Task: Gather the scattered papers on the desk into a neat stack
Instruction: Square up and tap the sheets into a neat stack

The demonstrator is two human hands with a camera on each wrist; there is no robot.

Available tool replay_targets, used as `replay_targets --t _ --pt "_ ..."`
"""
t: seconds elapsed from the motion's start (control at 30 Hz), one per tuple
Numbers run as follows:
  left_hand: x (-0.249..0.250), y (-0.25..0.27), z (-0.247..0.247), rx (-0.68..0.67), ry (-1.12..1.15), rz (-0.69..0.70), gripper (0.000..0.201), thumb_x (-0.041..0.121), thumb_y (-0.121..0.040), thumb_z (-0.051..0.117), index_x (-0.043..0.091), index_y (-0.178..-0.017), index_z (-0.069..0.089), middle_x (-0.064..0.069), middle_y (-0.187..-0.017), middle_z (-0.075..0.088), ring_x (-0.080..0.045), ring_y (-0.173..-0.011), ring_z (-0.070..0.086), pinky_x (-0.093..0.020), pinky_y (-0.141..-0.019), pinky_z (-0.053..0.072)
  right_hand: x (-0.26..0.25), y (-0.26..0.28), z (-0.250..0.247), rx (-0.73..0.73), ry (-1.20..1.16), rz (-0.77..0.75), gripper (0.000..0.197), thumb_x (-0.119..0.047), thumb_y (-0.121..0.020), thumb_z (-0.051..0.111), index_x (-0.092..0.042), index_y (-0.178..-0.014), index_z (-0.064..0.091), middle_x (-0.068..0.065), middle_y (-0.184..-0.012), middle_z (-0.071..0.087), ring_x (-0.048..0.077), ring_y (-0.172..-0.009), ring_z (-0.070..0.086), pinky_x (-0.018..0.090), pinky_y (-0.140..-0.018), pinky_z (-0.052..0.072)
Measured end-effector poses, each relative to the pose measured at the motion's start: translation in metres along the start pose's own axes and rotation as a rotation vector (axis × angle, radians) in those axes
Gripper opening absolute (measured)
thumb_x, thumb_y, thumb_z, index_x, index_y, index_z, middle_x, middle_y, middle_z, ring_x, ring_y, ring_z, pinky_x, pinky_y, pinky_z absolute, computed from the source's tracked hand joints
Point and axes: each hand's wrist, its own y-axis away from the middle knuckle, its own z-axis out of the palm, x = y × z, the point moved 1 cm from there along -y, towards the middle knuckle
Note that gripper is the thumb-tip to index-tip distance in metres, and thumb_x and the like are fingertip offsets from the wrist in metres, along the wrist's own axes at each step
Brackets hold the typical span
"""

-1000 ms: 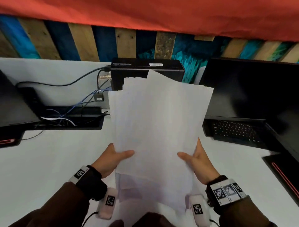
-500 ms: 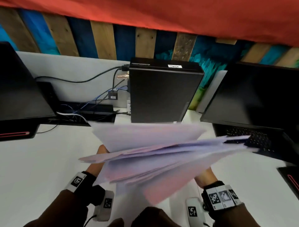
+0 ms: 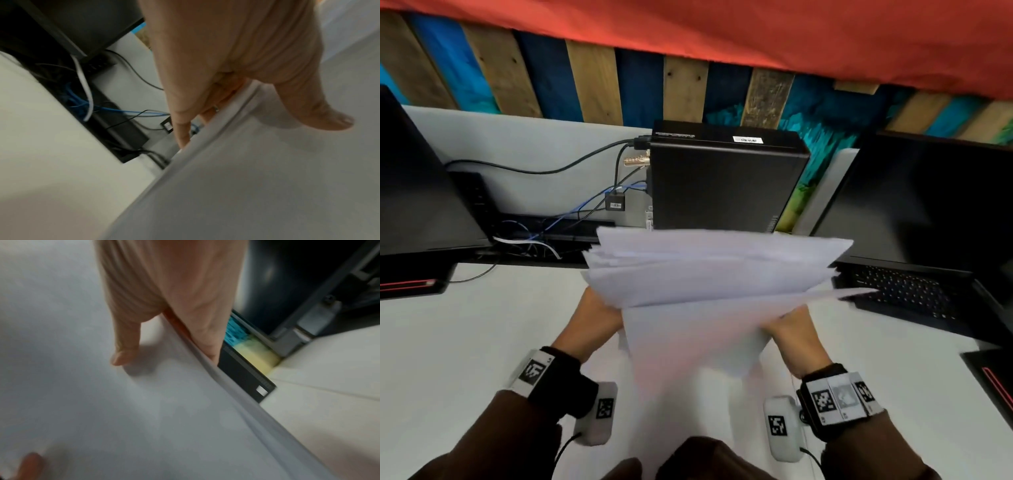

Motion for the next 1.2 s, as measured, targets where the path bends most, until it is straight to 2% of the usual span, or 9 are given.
replay_targets --t 0.1,0.17,0.37,0.57,0.7,0.9,1.03,1.1,1.2 --pt "-0.026 0.007 0.002 -0.009 -0.007 -0.117 0.051 0.035 -0.039 0.092 0.033 -0.087 0.077 0.015 -0.092 0.078 -0.003 -0.09 0.071 -0.023 -0.082 0.058 0.016 0.003 0.005 0.0 -0.011 0.018 0.039 -0.009 -0.057 0.086 -0.004 -0.094 0.073 0.01 -0.092 0.078 0.023 -0.087 0.074 0.044 -0.087 0.057" --pt "-0.031 0.008 0.013 0.093 0.004 -0.098 0.036 0.039 -0.043 0.089 0.046 -0.077 0.076 0.026 -0.082 0.075 0.01 -0.08 0.068 -0.014 -0.074 0.054 0.022 0.002 0.014 0.039 -0.014 0.015 0.037 -0.008 -0.063 0.084 -0.011 -0.098 0.072 0.005 -0.095 0.078 0.023 -0.093 0.073 0.043 -0.09 0.056" --pt "0.018 0.004 0.02 0.172 0.16 0.133 0.04 -0.01 -0.072 0.072 0.027 -0.088 0.071 0.019 -0.082 0.077 0.004 -0.078 0.071 -0.012 -0.066 0.054 -0.027 0.008 0.012 0.061 -0.06 -0.262 0.031 0.008 -0.074 0.072 -0.012 -0.097 0.069 -0.011 -0.085 0.078 0.006 -0.083 0.072 0.016 -0.07 0.053" --pt "0.0 0.018 0.01 0.067 0.122 0.048 0.047 0.038 -0.034 0.092 0.036 -0.079 0.078 0.016 -0.082 0.078 0.001 -0.077 0.072 -0.011 -0.065 0.054 -0.003 0.015 0.006 -0.013 -0.02 -0.105 0.039 0.002 -0.062 0.082 -0.009 -0.098 0.071 -0.005 -0.089 0.079 0.011 -0.087 0.073 0.026 -0.08 0.058" --pt "-0.017 0.016 0.02 0.096 -0.01 -0.041 0.04 0.021 -0.041 0.094 0.037 -0.074 0.078 0.021 -0.077 0.076 -0.001 -0.076 0.07 -0.008 -0.066 0.051 0.014 0.012 0.016 0.018 0.029 -0.007 0.025 0.005 -0.07 0.077 -0.015 -0.085 0.077 0.001 -0.085 0.079 0.014 -0.083 0.074 0.037 -0.086 0.057" --pt "0.031 0.011 0.019 0.216 0.114 0.17 0.046 -0.011 -0.063 0.078 0.034 -0.068 0.077 0.02 -0.074 0.076 0.007 -0.072 0.069 -0.008 -0.063 0.052 -0.041 0.014 0.018 -0.01 -0.108 -0.325 0.037 0.015 -0.07 0.07 -0.017 -0.089 0.071 -0.01 -0.081 0.078 0.008 -0.08 0.073 0.019 -0.07 0.055" --pt "0.022 0.016 0.015 0.171 0.158 0.093 0.031 0.019 -0.049 0.09 0.028 -0.076 0.079 0.009 -0.082 0.079 -0.004 -0.076 0.073 -0.015 -0.063 0.055 -0.021 0.008 0.015 -0.023 -0.063 -0.191 0.029 0.002 -0.064 0.08 -0.018 -0.084 0.075 -0.003 -0.086 0.079 0.015 -0.084 0.074 0.034 -0.078 0.057" --pt "0.008 0.021 0.015 0.164 0.175 -0.019 0.053 0.046 -0.029 0.093 0.028 -0.078 0.079 0.007 -0.081 0.079 -0.008 -0.075 0.074 -0.017 -0.061 0.055 -0.002 0.006 0.014 -0.002 0.001 -0.096 0.021 -0.008 -0.063 0.083 -0.018 -0.081 0.077 0.002 -0.089 0.079 0.018 -0.085 0.074 0.042 -0.083 0.055" --pt "0.002 0.021 0.018 0.24 0.213 -0.034 0.056 0.05 -0.023 0.091 0.027 -0.072 0.08 0.008 -0.076 0.079 -0.005 -0.068 0.073 -0.016 -0.056 0.055 0.0 0.008 0.017 0.021 -0.013 -0.117 0.014 -0.003 -0.08 0.07 -0.016 -0.078 0.076 -0.001 -0.081 0.079 0.013 -0.076 0.073 0.033 -0.073 0.053"
